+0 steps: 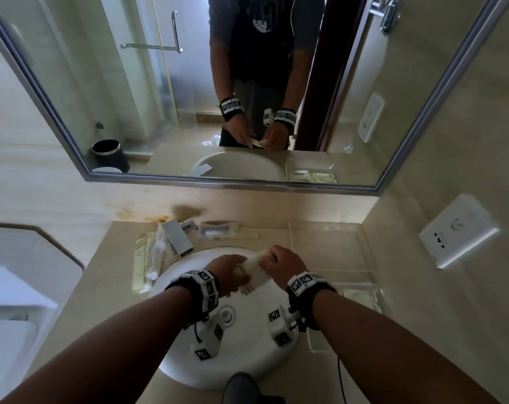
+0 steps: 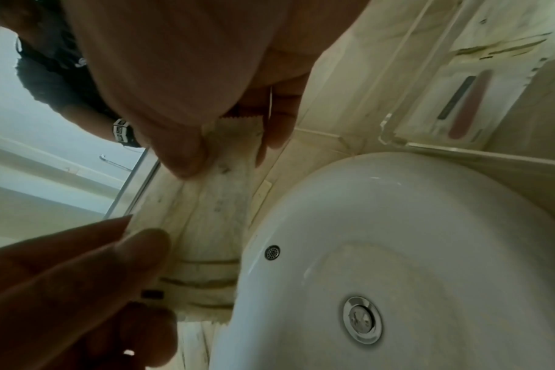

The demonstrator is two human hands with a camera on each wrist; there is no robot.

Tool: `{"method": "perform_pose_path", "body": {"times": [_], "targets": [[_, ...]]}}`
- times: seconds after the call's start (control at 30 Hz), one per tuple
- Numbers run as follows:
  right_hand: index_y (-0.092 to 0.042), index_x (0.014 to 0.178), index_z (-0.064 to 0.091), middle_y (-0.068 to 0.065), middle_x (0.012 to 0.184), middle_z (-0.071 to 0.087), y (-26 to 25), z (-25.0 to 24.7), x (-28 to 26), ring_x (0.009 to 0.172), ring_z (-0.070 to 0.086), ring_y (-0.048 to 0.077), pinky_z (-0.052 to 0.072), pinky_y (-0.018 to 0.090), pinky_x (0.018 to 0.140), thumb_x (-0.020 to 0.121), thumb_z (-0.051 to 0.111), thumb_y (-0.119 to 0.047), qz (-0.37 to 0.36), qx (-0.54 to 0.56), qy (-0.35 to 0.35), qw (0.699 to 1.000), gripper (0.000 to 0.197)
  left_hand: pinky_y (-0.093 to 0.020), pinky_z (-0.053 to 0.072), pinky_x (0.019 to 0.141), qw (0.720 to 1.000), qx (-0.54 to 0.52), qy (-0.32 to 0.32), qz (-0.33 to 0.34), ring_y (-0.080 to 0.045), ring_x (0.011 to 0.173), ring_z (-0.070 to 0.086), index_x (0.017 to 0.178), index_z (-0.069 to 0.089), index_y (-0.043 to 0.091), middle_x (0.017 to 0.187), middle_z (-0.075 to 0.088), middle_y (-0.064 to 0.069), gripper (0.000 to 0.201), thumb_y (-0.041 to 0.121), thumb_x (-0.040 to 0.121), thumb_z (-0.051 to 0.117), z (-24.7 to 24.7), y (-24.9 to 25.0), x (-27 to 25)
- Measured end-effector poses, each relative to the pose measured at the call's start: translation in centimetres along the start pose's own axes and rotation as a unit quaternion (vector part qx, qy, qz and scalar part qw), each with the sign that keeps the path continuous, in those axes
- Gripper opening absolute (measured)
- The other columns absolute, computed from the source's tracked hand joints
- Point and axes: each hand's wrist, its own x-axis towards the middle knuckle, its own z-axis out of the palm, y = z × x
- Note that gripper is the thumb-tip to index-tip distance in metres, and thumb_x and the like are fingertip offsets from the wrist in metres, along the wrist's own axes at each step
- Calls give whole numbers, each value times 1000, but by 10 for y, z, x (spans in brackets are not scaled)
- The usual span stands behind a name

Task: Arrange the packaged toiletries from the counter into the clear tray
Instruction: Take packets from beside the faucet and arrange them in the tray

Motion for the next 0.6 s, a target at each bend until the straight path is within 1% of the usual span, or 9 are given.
{"method": "perform_pose_path", "body": {"times": [0.13, 0.2, 0.27, 0.3, 0.33, 0.4, 0.47, 0.53, 0.6], "targets": [[-16, 71, 47, 1, 67, 48, 18, -9, -7, 62, 44, 19, 38, 33, 59, 89, 61, -38, 25, 46, 1, 999, 31, -33, 61, 62, 1000, 9, -8, 0, -17, 66, 66, 110, 68, 14, 81, 71, -8, 27, 15, 91, 50, 12, 9, 7], [-14, 70, 51, 2, 66, 50, 25, -14, -10, 60, 47, 18, 42, 35, 58, 86, 63, -38, 52, 73, 6, 996, 32, -30, 60, 60, 1000, 7, -16, 2, -16, 66, 65, 108, 69, 14, 83, 72, -10, 30, 13, 91, 44, 18, 13, 11], [-15, 72, 56, 2, 66, 55, 34, -17, -14, 60, 54, 20, 51, 40, 61, 82, 66, -39, 71, 104, 12, 992, 29, -25, 56, 53, 1000, 2, -19, -1, -15, 63, 64, 107, 68, 16, 80, 70, -8, 32, 11, 93, 40, 25, 17, 17], [-17, 78, 61, 1, 71, 61, 38, -19, -17, 65, 59, 21, 55, 41, 65, 82, 67, -38, 81, 116, 13, 990, 22, -24, 54, 51, 1000, -2, -21, -5, -15, 61, 62, 107, 67, 17, 79, 68, -8, 31, 10, 94, 39, 29, 20, 20], [-20, 91, 67, 0, 83, 66, 41, -21, -20, 75, 65, 21, 57, 41, 69, 82, 68, -35, 84, 128, 9, 988, 18, -24, 51, 50, 1000, -8, -23, -8, -16, 60, 60, 107, 66, 17, 79, 66, -9, 31, 9, 95, 39, 33, 22, 23], [-23, 121, 64, 0, 109, 67, 50, -25, -25, 96, 66, 21, 58, 35, 79, 82, 70, -30, 99, 137, -1, 986, 40, -24, 46, 47, 999, -29, -33, -20, -17, 59, 55, 107, 66, 15, 75, 61, -9, 29, 8, 96, 40, 44, 26, 27], [-21, 130, 59, 2, 116, 65, 55, -30, -31, 104, 64, 20, 55, 31, 85, 82, 71, -29, 113, 126, 0, 986, 51, -26, 46, 51, 999, -10, -44, -12, -19, 62, 55, 109, 66, 12, 75, 60, -9, 29, 9, 96, 40, 52, 29, 31], [-18, 121, 65, 5, 110, 69, 65, -33, -35, 99, 67, 24, 57, 37, 84, 81, 72, -31, 131, 117, 4, 984, 42, -28, 47, 57, 997, 43, -57, 10, -20, 67, 56, 113, 65, 11, 79, 62, -8, 31, 9, 95, 39, 63, 36, 36], [-13, 95, 68, 13, 94, 70, 75, -35, -41, 87, 69, 33, 60, 49, 74, 76, 71, -38, 155, 116, 8, 981, 31, -27, 46, 62, 995, 82, -57, 20, -22, 75, 58, 116, 63, 11, 88, 65, -10, 33, 7, 96, 38, 73, 45, 40]]}}
